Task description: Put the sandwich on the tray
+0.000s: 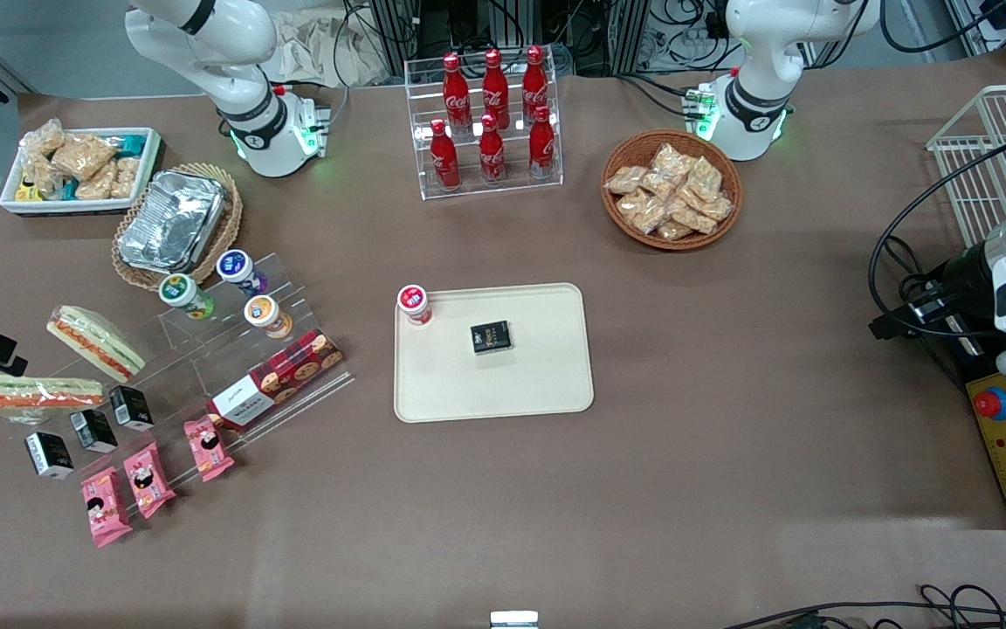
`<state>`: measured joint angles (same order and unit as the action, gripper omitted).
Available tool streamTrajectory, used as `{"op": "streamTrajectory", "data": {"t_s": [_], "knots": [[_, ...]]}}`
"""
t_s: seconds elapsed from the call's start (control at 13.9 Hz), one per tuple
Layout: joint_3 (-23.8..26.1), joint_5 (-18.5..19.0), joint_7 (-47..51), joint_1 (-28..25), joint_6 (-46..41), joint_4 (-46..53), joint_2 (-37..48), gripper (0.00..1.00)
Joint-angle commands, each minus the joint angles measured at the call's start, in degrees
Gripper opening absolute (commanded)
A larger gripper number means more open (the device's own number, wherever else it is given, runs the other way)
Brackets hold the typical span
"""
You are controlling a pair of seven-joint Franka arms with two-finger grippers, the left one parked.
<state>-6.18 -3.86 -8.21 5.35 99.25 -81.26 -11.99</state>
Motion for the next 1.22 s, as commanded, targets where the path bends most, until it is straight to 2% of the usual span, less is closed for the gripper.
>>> {"op": "streamTrajectory", "data": {"t_s": [0.0,0.14,0.36,0.5,0.65,1.15], "knots": [[0.2,0.07,3.09,0.27,-0.2,-0.3,-0.32,1.0],[0.11,0.08,14.04,0.53,-0.29,-0.3,-0.32,1.0],[0.02,-0.28,20.33,2.64,-0.29,-0.57,-1.02,1.0],[0.02,-0.28,30.13,5.0,0.5,-0.66,-2.16,1.0],[0.02,0.25,33.95,5.98,3.39,-0.66,-4.0,1.0],[-3.04,0.69,49.23,7.39,4.63,-0.66,-9.72,1.0]]}}
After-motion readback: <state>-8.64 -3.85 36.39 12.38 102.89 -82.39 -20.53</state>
